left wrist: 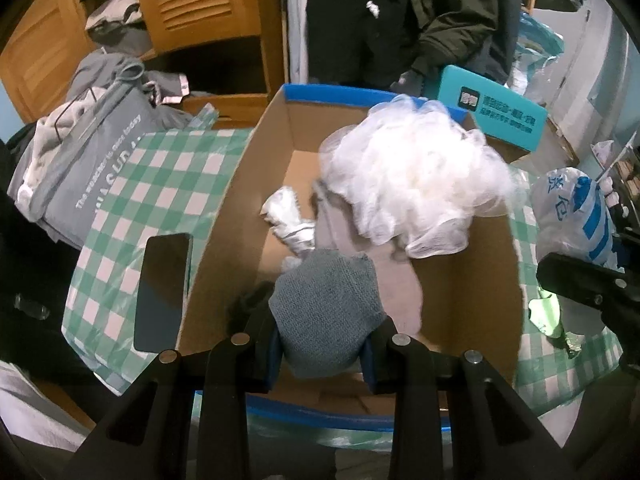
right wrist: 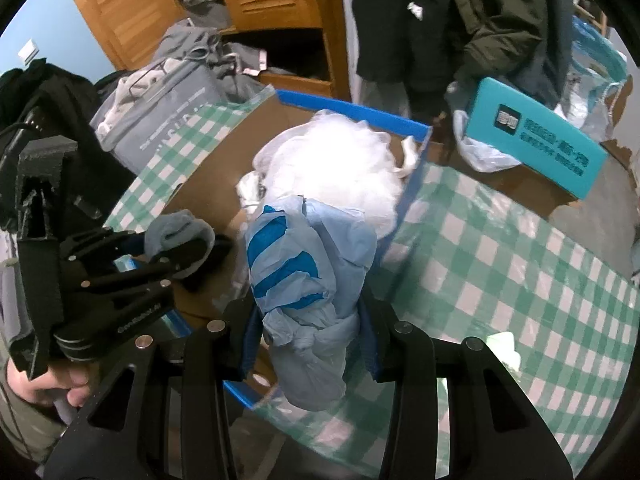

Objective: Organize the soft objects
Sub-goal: 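Carry the grey cloth and striped sock over the box and release them inside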

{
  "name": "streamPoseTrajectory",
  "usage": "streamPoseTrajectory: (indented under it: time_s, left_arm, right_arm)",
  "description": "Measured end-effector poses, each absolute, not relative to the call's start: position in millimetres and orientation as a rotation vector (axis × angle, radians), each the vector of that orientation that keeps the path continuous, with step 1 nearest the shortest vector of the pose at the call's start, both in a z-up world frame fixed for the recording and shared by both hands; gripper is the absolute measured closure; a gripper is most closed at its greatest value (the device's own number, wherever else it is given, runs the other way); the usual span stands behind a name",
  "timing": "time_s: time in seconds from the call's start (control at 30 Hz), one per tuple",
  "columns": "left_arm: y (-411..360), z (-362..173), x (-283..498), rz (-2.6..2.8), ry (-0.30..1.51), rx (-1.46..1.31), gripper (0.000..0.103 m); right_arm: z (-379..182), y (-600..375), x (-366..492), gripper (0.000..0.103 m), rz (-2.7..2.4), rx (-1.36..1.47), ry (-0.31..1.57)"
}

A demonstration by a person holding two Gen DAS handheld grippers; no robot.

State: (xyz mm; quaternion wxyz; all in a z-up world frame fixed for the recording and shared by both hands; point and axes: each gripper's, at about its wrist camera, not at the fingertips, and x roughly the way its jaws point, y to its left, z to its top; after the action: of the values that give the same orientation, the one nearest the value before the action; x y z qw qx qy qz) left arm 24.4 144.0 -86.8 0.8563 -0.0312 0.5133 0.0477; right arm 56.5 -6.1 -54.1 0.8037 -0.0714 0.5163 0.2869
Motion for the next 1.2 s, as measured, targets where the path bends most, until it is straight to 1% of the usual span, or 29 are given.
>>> streamPoseTrajectory:
  time_s: [0.13,0.3,0.33,0.4,0.43,0.5,0.53,0.57,0.6,0.67,0.77,1.2]
  left_arm:
    - [152.4,-90.9,24.7,0.106,1.091,-0.086,0.07]
    - [158.6,-96.5,26.7,0.126,1.106,-0.092,0.066]
    - [159.5,-97.8,27.1,0.127,1.109,-0.093,0.066]
    - [160.7,-100.2,27.5,0.126,1.119,-0.096,0.056]
    - [161.2,-101.3,27.7,0.127,1.123,-0.098,0.053]
    - [161.3,-102.2,27.6,0.129,1.124,-0.094,0.042]
    - [161.2,-102.0,27.5,0.133,1.121,-0.089,0.038]
    - [161.1,-101.6,27.5,0.136,1.118,-0.083,0.032]
    - [161.1,-101.0,27.2,0.139,1.113,-0.078,0.03]
    - [162.2,-100.0,26.8,0.143,1.111,-0.076,0.029]
    - [163.0,-96.9,26.0,0.136,1.104,-0.095,0.024]
    - [121.0,-73.9,24.4,0.047,1.044,-0.033,0.023]
  right_arm:
    - [-62.3,8.2,58.7,0.063,0.641,-0.149,1.127]
    - [-72.0,22.9,61.3,0.06,0.657,-0.158,1.153]
    - [-74.0,25.4,62.0,0.059,0.656,-0.16,1.157]
    - [-76.9,28.8,62.7,0.057,0.656,-0.162,1.171]
    - [-78.3,30.5,63.1,0.056,0.656,-0.162,1.179]
    - [-78.6,32.6,62.7,0.049,0.657,-0.171,1.184]
    - [-77.8,33.2,62.2,0.039,0.65,-0.176,1.178]
    - [-76.5,32.7,62.6,0.033,0.646,-0.174,1.17]
    - [-74.8,31.7,62.9,0.032,0.642,-0.166,1.163]
    - [-72.0,29.4,64.0,0.031,0.631,-0.157,1.157]
    - [-68.0,24.0,65.9,0.031,0.609,-0.156,1.143]
    - [-58.5,-18.1,67.3,0.03,0.511,-0.121,1.121]
